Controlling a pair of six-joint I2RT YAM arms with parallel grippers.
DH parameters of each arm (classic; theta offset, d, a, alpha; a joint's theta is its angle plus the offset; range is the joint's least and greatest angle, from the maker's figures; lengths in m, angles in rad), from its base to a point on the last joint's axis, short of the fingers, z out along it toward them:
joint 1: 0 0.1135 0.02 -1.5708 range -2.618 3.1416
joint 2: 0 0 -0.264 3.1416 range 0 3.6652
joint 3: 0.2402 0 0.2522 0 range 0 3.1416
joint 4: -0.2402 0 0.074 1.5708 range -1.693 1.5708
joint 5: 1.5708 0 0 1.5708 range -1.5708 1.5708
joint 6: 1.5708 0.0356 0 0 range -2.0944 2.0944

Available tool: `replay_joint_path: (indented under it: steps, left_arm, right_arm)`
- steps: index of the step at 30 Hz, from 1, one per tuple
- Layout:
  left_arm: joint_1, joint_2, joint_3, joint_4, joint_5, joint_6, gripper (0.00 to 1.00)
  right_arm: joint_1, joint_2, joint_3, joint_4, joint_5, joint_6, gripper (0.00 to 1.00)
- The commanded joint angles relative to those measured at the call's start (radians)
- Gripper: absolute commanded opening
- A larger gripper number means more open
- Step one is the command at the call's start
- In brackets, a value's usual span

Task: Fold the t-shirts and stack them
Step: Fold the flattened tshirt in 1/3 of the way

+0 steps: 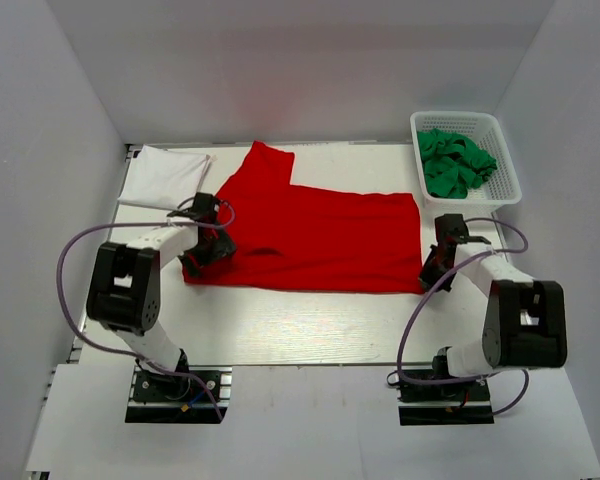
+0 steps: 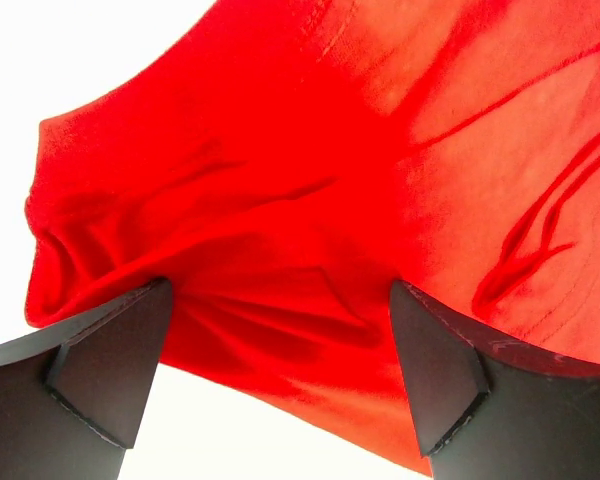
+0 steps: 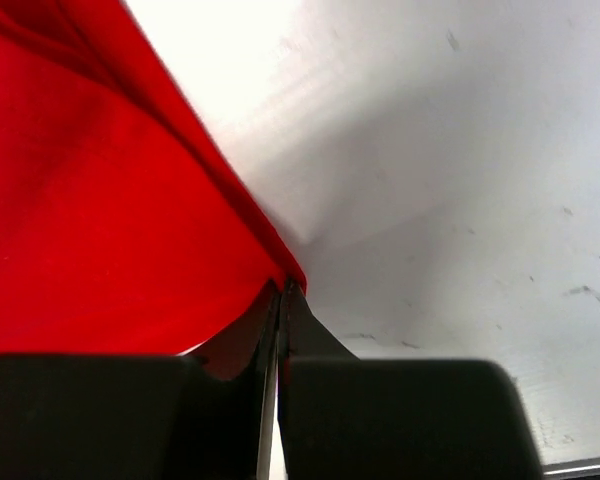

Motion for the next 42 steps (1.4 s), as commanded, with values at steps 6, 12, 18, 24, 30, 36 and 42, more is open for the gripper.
replay_joint_path:
  steps: [6,12,18,24,30,36,42]
  left_arm:
    - [-0.003,-0.248,-0.184,-0.174,0.100,-0.062,1.00]
    - [-0.003,-0.380,-0.077,-0.136,0.109,-0.012,1.00]
    - [-0.046,-0.383,-0.003,-0.008,0.270,0.126,1.00]
    - [-0.176,-0.226,0.066,-0.025,0.298,0.137,1.00]
    - [-0.278,-0.193,0.075,-0.036,0.250,0.128,1.00]
    - [-0.351,-0.136,0.086,-0.071,0.244,0.085,1.00]
    - [-0.400,-0.096,0.077,-0.082,0.192,0.033,1.00]
  right_arm:
    - [-0.015,-0.165,-0.095,-0.094,-0.025,-0.118,0.09]
    - [-0.007,-0.222,0.011,-0.120,-0.111,-0.162,0.86]
    - [0.023,-0.320,0.077,-0.041,-0.228,-0.218,0.90]
    - [0.048,-0.305,-0.027,0.101,-0.355,-0.167,0.90]
    - [0.051,-0.236,-0.090,0.173,-0.391,-0.153,0.90]
    - [0.049,-0.187,-0.107,0.204,-0.402,-0.155,0.90]
    - [0.051,-0.169,-0.116,0.231,-0.413,-0.165,0.90]
